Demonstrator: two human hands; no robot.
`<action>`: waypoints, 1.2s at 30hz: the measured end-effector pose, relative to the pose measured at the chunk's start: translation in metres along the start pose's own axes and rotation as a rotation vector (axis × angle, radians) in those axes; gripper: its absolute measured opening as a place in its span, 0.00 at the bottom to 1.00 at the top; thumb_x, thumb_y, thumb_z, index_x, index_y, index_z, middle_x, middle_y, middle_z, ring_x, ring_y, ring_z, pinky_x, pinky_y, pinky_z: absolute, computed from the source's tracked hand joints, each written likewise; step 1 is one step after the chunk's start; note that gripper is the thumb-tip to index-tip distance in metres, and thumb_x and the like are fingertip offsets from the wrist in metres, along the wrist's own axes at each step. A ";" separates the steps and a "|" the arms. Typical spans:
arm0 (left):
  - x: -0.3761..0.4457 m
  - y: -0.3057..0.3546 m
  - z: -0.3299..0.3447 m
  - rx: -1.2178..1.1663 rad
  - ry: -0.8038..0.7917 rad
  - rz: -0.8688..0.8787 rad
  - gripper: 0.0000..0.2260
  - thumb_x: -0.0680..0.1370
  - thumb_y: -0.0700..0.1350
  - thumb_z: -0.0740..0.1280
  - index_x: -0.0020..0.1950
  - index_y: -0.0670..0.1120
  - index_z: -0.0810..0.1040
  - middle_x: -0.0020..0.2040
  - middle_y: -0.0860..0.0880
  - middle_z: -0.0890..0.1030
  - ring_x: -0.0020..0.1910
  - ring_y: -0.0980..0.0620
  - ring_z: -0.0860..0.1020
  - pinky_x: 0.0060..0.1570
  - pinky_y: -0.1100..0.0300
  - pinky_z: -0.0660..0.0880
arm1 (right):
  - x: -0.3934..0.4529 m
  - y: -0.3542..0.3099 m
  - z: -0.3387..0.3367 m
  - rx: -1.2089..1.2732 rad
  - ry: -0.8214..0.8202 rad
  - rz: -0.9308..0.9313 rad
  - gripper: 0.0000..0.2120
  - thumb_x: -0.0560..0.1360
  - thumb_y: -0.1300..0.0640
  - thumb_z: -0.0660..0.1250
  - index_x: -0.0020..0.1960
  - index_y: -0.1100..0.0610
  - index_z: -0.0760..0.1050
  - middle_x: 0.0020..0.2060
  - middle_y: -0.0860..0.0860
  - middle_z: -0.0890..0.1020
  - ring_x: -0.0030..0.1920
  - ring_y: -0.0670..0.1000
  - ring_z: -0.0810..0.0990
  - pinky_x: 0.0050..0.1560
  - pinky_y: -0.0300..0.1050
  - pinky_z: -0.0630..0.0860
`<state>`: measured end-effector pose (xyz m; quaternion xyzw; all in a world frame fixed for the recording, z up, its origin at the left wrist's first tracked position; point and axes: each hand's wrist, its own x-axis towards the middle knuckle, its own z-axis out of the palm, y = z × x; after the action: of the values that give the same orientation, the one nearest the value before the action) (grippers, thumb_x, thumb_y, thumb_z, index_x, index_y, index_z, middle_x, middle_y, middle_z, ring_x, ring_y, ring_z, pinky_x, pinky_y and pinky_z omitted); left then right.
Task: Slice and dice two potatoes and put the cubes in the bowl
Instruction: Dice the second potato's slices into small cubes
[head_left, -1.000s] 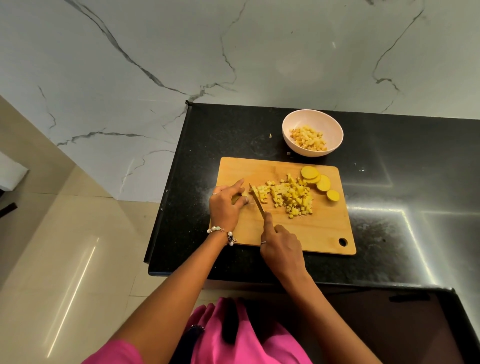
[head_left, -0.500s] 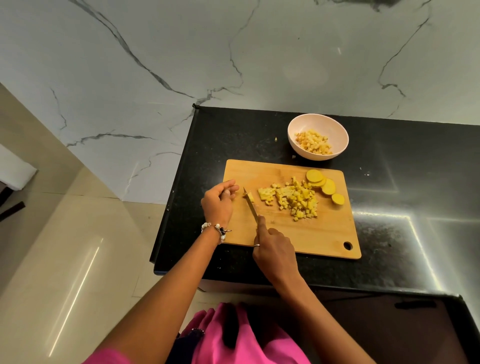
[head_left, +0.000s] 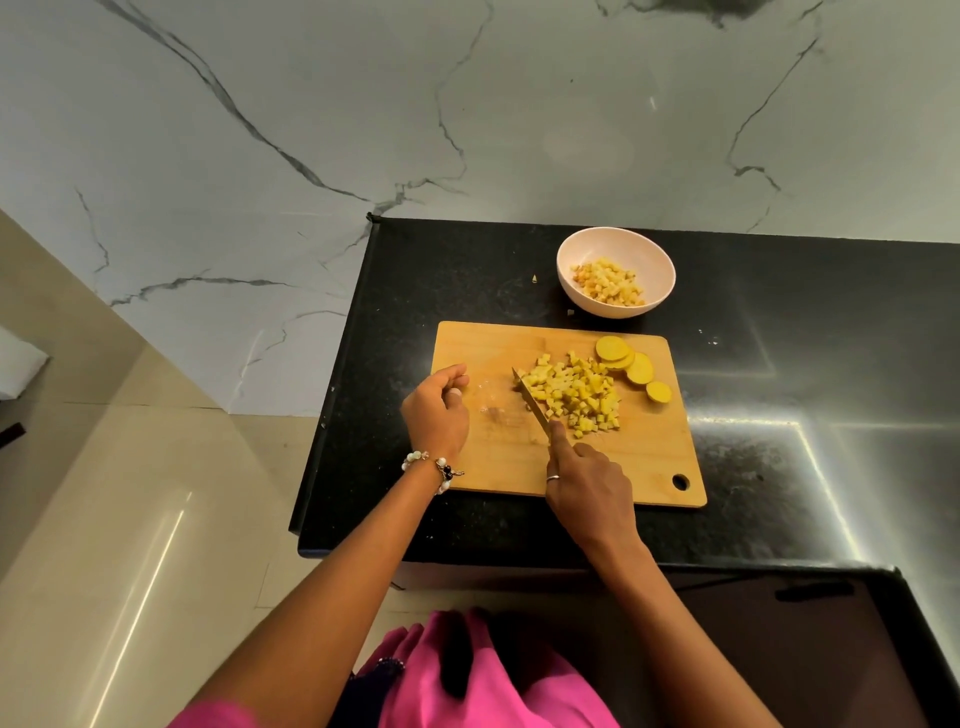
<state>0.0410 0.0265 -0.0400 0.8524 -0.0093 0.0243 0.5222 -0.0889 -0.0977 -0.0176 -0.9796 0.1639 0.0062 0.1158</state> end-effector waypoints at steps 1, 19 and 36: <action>-0.001 0.001 0.002 0.012 -0.001 0.013 0.14 0.77 0.31 0.61 0.59 0.41 0.80 0.51 0.46 0.83 0.48 0.58 0.78 0.48 0.77 0.71 | 0.001 0.002 -0.002 0.017 0.026 0.004 0.25 0.81 0.53 0.51 0.77 0.51 0.52 0.50 0.55 0.78 0.47 0.58 0.78 0.37 0.46 0.65; -0.008 0.013 0.030 0.806 -0.263 0.717 0.25 0.73 0.35 0.63 0.69 0.50 0.70 0.68 0.54 0.73 0.66 0.47 0.70 0.61 0.42 0.64 | 0.008 0.041 -0.038 0.608 0.142 0.162 0.16 0.79 0.59 0.62 0.66 0.55 0.73 0.30 0.45 0.73 0.25 0.46 0.68 0.29 0.46 0.67; 0.019 0.057 0.068 0.317 -0.225 0.596 0.10 0.74 0.39 0.67 0.51 0.50 0.84 0.48 0.51 0.83 0.52 0.47 0.76 0.46 0.54 0.69 | 0.011 0.074 -0.040 0.855 0.303 0.312 0.16 0.79 0.59 0.63 0.66 0.56 0.74 0.25 0.50 0.77 0.21 0.42 0.69 0.24 0.31 0.64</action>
<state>0.0601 -0.0594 -0.0191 0.8800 -0.3111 0.0825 0.3492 -0.1029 -0.1785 0.0043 -0.7979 0.3116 -0.1871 0.4808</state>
